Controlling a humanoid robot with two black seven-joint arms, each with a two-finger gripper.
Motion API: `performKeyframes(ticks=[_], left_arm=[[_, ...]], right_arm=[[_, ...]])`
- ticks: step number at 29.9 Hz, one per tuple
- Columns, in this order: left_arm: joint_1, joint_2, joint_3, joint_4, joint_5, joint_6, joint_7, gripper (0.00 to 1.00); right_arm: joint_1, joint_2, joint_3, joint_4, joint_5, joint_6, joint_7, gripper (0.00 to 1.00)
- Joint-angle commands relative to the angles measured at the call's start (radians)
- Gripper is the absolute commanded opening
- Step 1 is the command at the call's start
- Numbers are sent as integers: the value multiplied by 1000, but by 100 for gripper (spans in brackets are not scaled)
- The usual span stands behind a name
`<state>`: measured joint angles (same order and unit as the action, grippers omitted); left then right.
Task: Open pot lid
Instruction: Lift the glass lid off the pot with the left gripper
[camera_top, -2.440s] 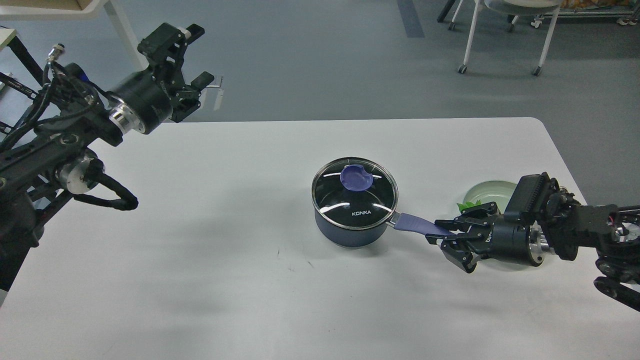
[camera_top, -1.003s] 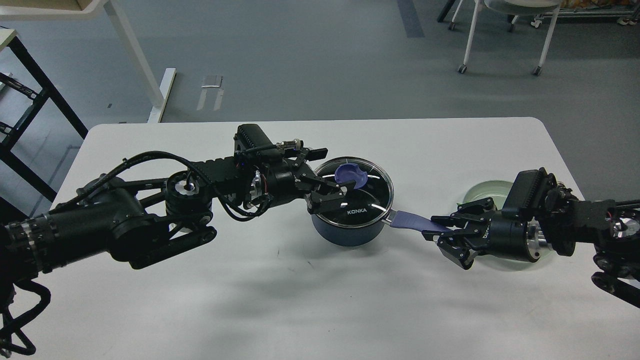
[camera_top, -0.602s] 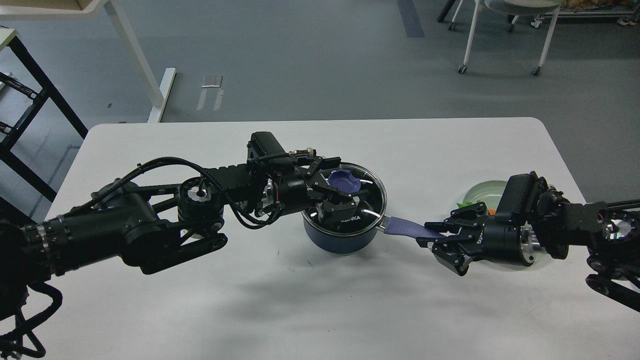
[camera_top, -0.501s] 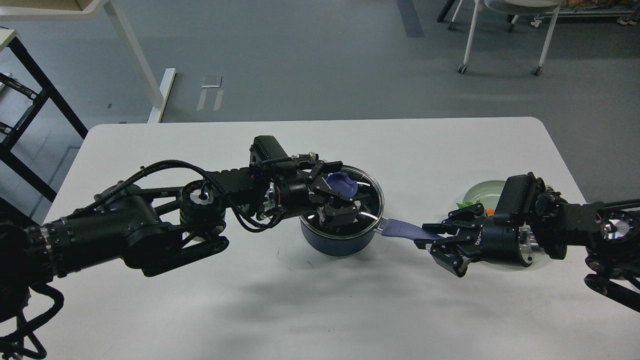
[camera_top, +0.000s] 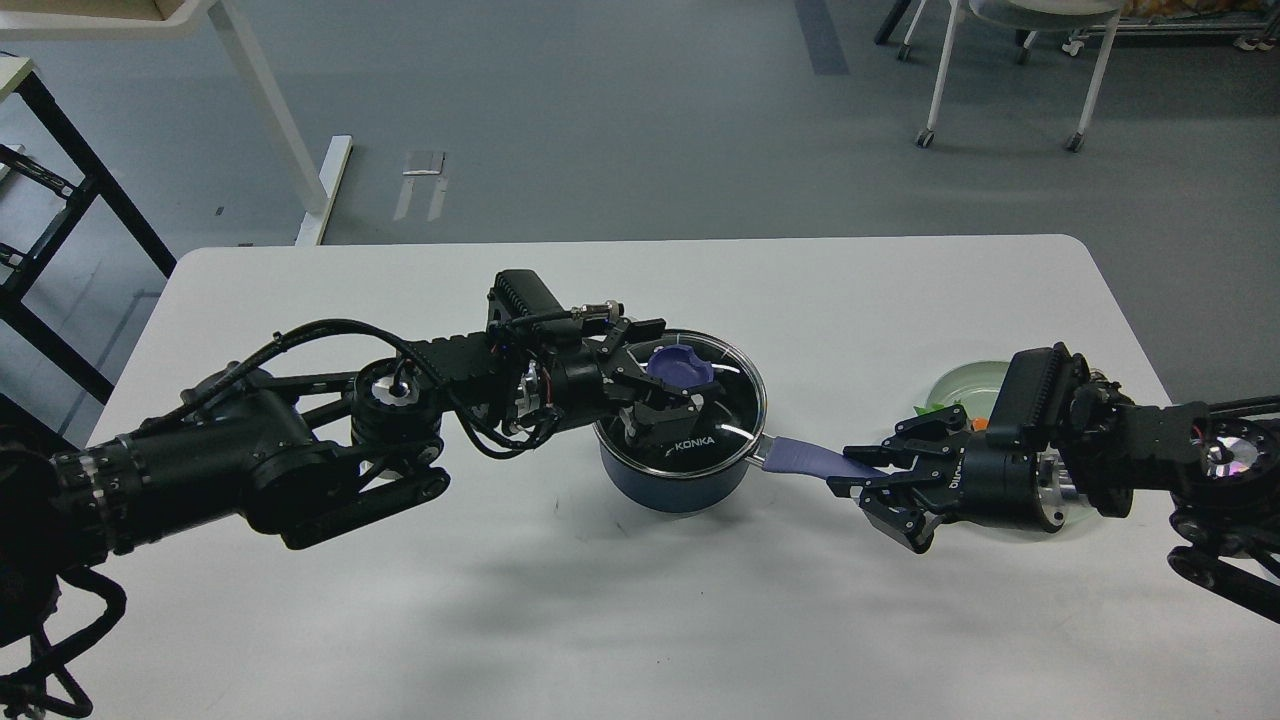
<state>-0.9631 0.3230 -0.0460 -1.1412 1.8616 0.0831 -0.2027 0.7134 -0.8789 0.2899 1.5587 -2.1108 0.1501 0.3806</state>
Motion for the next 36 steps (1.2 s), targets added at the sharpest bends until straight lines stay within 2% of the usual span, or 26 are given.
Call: performKeyframes(ticks=[1,3,5,6,18,24,29,34,36], left_arm=[[4,-1,0,0,1,1,-1,93],[9,-1,0,0,1,0,-1,89],[12,1,1,0,2,1,-3,76],[15,1,3,0,2,1,-3,74],[12,4,31,-3,-9,4,-1,55],[-2,25,14,-20,-30,14,-3,54],[-62,102,15,-38,-110,14,-3,53],[-72,272,24,-89,-142,10,-14,53],[-54,356,37,-115,-142,12,-52,53]], right_arm=[[0,0,0,-2,0,0,0,23],[0,0,0,-2,0,0,0,23],[1,0,0,-2,2,0,0,23],[1,0,0,-3,2,0,0,23],[0,0,0,-3,2,0,0,23],[1,-2,0,-5,2,0,0,23],[1,-2,0,-6,2,0,0,23],[1,-3,0,-8,2,0,0,23],[1,-3,0,-9,2,0,0,23]])
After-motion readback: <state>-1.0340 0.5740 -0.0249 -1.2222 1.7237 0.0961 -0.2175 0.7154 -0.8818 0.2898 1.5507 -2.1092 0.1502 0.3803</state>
